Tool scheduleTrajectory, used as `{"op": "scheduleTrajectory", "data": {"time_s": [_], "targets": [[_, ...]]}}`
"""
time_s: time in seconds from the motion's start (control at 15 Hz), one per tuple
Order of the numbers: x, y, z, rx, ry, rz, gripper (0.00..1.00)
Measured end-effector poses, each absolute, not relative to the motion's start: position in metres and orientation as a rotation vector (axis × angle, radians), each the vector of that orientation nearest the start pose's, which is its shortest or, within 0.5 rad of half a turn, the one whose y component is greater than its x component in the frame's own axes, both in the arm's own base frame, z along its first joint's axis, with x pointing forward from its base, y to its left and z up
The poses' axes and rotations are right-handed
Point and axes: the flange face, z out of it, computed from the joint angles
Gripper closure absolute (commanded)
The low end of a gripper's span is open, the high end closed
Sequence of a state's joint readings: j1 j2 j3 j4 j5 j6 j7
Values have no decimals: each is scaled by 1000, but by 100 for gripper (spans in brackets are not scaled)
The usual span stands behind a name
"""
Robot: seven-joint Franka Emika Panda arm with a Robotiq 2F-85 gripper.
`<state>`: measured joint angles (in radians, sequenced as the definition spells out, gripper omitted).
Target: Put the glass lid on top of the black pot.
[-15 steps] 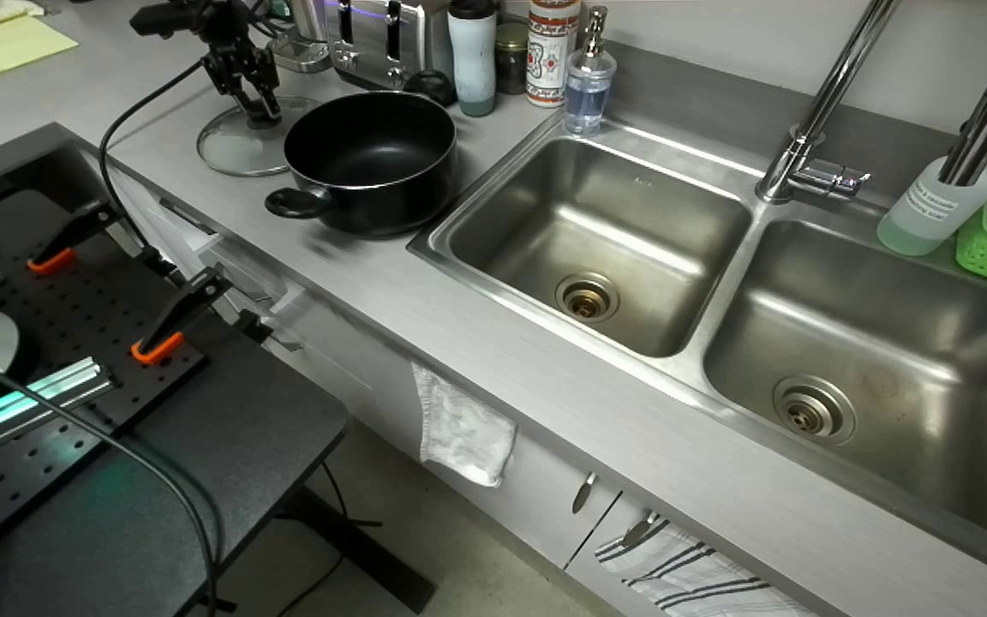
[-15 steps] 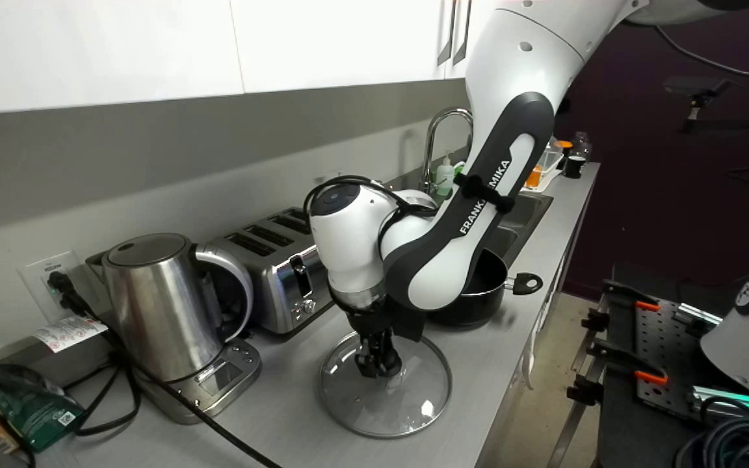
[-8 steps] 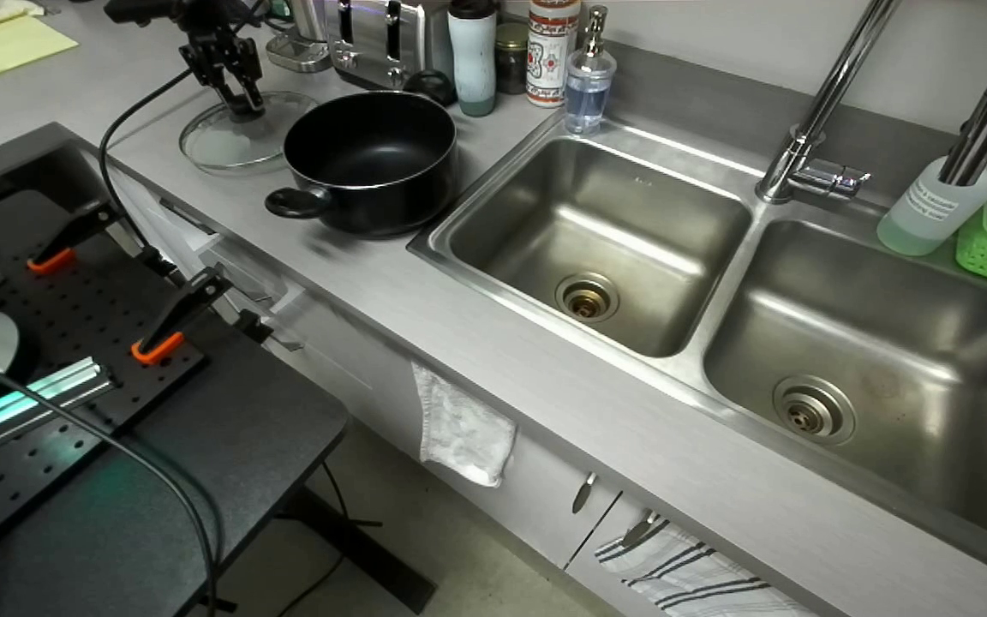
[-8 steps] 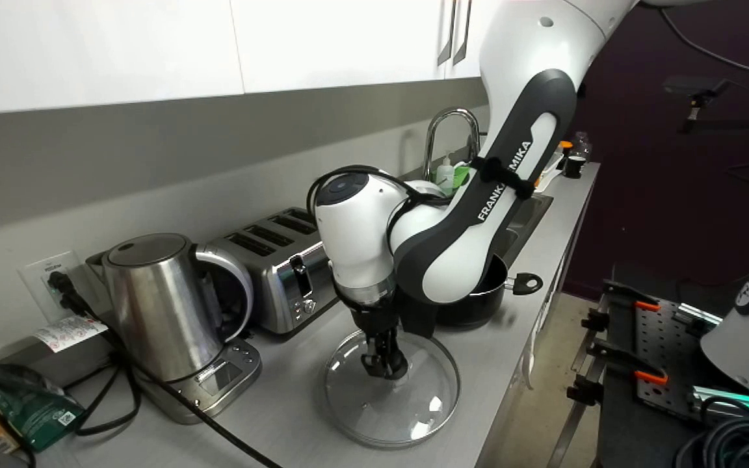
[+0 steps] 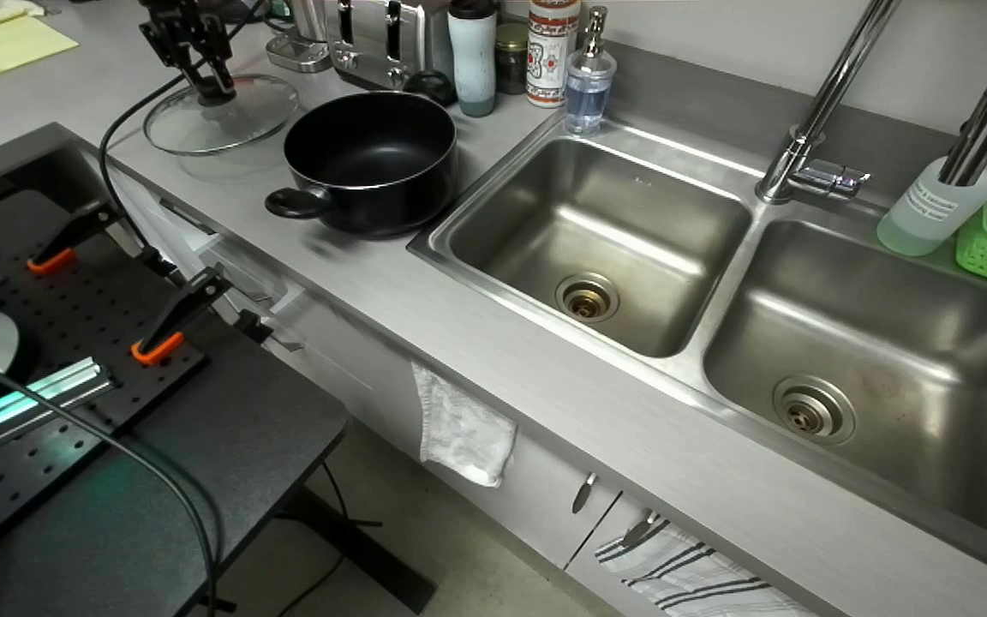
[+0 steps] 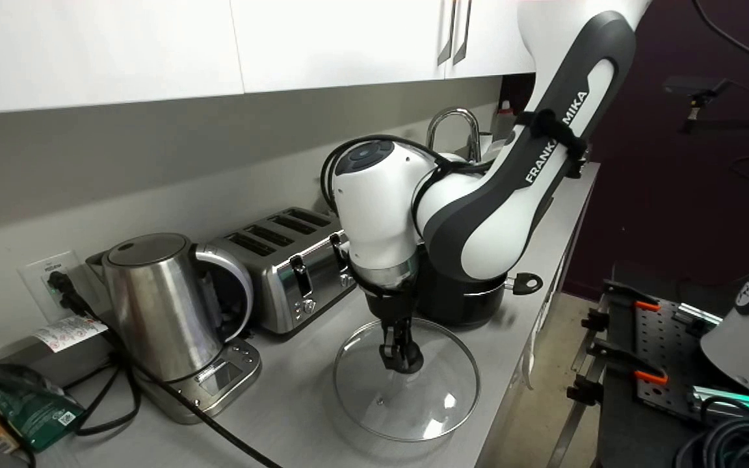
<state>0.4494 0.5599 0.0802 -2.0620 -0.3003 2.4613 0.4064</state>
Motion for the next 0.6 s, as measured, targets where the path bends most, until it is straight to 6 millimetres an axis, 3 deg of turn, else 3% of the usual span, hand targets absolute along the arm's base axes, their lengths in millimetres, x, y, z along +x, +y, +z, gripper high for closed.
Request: {"op": "scheduleTrajectory", "data": {"time_s": [0.6], "targets": [[465, 291, 199, -3228, -570, 80, 73]]}}
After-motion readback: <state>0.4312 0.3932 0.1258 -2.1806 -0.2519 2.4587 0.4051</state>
